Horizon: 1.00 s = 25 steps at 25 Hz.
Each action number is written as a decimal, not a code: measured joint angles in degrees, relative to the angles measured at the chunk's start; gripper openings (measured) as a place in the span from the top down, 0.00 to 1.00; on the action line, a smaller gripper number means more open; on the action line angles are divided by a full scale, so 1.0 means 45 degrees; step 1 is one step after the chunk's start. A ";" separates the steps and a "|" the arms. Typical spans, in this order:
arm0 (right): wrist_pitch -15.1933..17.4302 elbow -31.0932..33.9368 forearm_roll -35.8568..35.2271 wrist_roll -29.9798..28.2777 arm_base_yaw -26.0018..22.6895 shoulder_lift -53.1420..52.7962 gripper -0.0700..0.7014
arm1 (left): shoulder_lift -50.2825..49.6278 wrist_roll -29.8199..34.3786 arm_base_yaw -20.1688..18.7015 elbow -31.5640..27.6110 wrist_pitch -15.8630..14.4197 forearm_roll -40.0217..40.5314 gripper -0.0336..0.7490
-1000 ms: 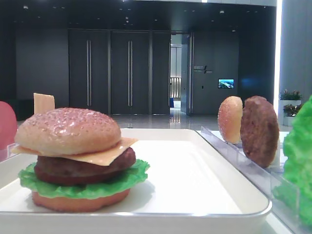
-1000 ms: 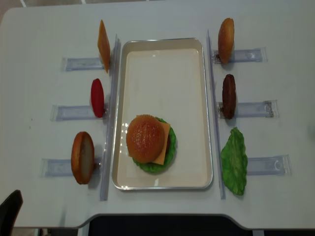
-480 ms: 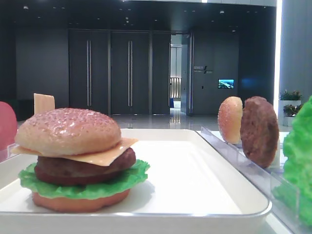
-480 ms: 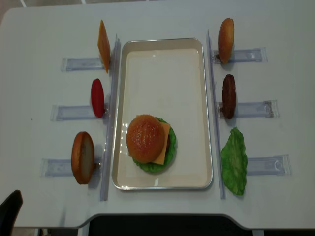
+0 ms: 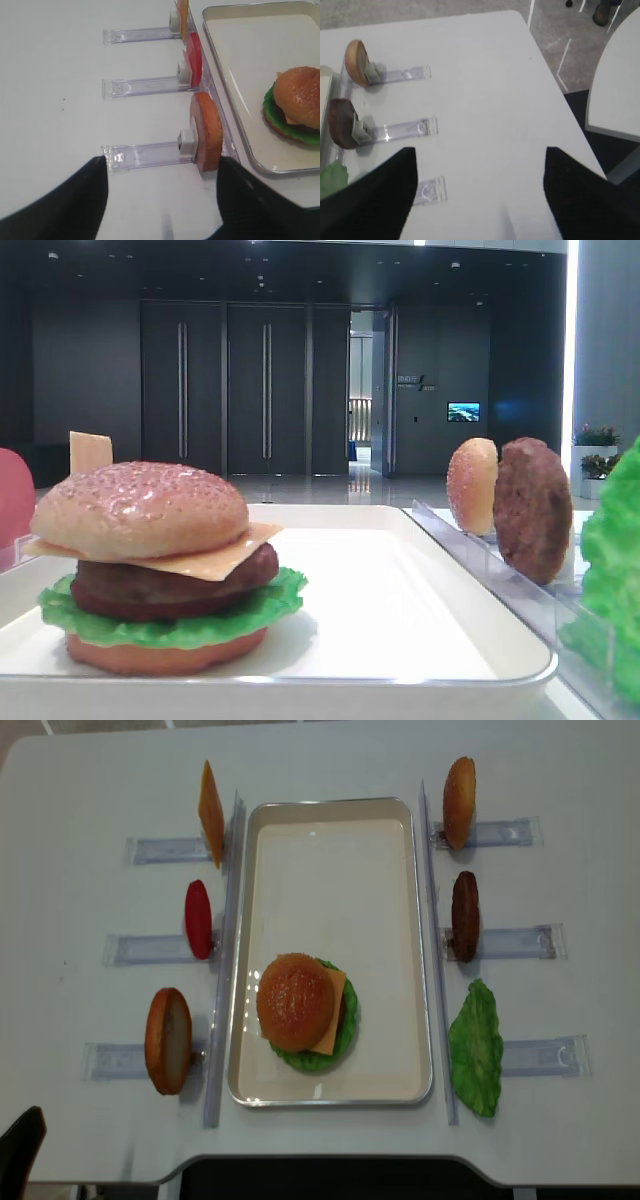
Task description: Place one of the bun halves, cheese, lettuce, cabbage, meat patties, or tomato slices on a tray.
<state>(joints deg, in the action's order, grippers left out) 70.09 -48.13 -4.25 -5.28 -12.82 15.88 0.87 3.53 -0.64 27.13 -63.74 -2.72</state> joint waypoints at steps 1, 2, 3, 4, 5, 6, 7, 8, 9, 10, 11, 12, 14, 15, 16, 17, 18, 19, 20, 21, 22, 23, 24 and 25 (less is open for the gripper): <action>0.0000 0.0519 0.0000 0.0000 0.0026 -0.0330 0.26 | 0.0000 0.0000 0.0000 0.0000 0.0000 0.0000 0.30; 0.0012 0.1033 0.0000 0.0000 0.0039 -0.0684 0.26 | 0.0000 0.0000 0.0000 0.0000 0.0000 0.0000 0.30; 0.0012 0.1444 0.0000 -0.0018 0.0039 -0.0988 0.26 | 0.0000 0.0000 0.0000 0.0000 0.0000 0.0000 0.30; 0.0012 0.1909 0.0000 -0.0028 0.0039 -0.1386 0.26 | 0.0000 0.0000 0.0000 0.0000 0.0000 0.0000 0.30; 0.0035 0.2326 0.0000 -0.0100 0.0039 -0.1799 0.26 | 0.0000 0.0000 0.0000 0.0000 0.0000 0.0000 0.30; 0.0048 0.2692 0.0000 -0.0185 0.0039 -0.2145 0.26 | 0.0000 0.0000 0.0000 0.0000 0.0000 0.0000 0.30; 0.0047 0.2957 0.0000 -0.0266 0.0039 -0.2566 0.26 | 0.0000 0.0000 0.0000 0.0000 0.0000 0.0000 0.30; 0.0063 0.3217 0.0000 -0.0309 0.0039 -0.2994 0.26 | 0.0000 0.0000 0.0000 0.0000 0.0000 0.0000 0.30; 0.0063 0.3426 0.0000 -0.0381 0.0039 -0.3342 0.26 | 0.0000 0.0000 0.0000 0.0000 0.0000 0.0000 0.30; 0.0077 0.3549 -0.0014 -0.0423 0.0039 -0.3529 0.26 | 0.0000 0.0000 0.0000 0.0000 0.0000 0.0000 0.30; 0.0093 0.3644 -0.0014 -0.0448 0.0039 -0.3571 0.26 | 0.0000 0.0000 0.0000 0.0000 0.0000 0.0000 0.30; 0.0092 0.3691 -0.0031 -0.0490 0.0039 -0.3585 0.26 | 0.0000 0.0000 0.0000 0.0000 0.0000 0.0000 0.30; 0.0081 0.3735 -0.0119 -0.0780 0.0039 -0.3597 0.26 | 0.0000 0.0000 0.0000 0.0000 0.0000 0.0000 0.30; -0.0003 0.3751 -0.0189 -0.0861 0.0039 -0.3610 0.26 | 0.0000 0.0000 0.0000 0.0000 0.0000 0.0000 0.30; -0.0146 0.3777 -0.0255 -0.0915 0.0039 -0.3610 0.26 | 0.0000 0.0000 0.0000 0.0000 0.0000 0.0000 0.30; -0.0346 0.3844 -0.0312 -0.0916 0.0039 -0.3610 0.26 | 0.0000 0.0000 0.0000 0.0000 0.0000 0.0000 0.30; -0.0589 0.3997 -0.0404 -0.0916 0.0039 -0.3624 0.26 | 0.0000 0.0000 0.0000 0.0000 0.0000 0.0000 0.30; -0.0748 0.4137 -0.0503 -0.0916 0.0039 -0.3624 0.26 | 0.0000 0.0000 0.0000 0.0000 0.0000 0.0000 0.30; -0.0817 0.4193 -0.0624 -0.0916 0.0039 -0.3624 0.26 | 0.0000 0.0000 0.0000 0.0000 0.0000 0.0000 0.30; -0.0878 0.4221 -0.0668 -0.0916 0.0039 -0.3634 0.26 | 0.0000 0.0000 0.0000 0.0000 0.0000 0.0000 0.30; -0.0902 0.4236 -0.0683 -0.0916 0.0039 -0.3634 0.26 | 0.0000 0.0000 0.0000 0.0000 0.0000 0.0000 0.30; -0.0952 0.4237 -0.0683 -0.0916 0.0039 -0.3634 0.26 | 0.0000 0.0000 0.0000 0.0000 0.0000 0.0000 0.30; -0.0966 0.4237 -0.0683 -0.0916 0.0039 -0.3634 0.26 | 0.0000 0.0000 0.0000 0.0000 0.0000 0.0000 0.30; -0.0980 0.4237 -0.0683 -0.0916 0.0039 -0.3634 0.26 | 0.0000 0.0000 0.0000 0.0000 0.0000 0.0000 0.30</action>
<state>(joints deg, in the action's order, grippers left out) 65.68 -29.07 -7.32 -9.40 -12.65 -0.47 0.87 3.53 -0.64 27.13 -63.74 -2.72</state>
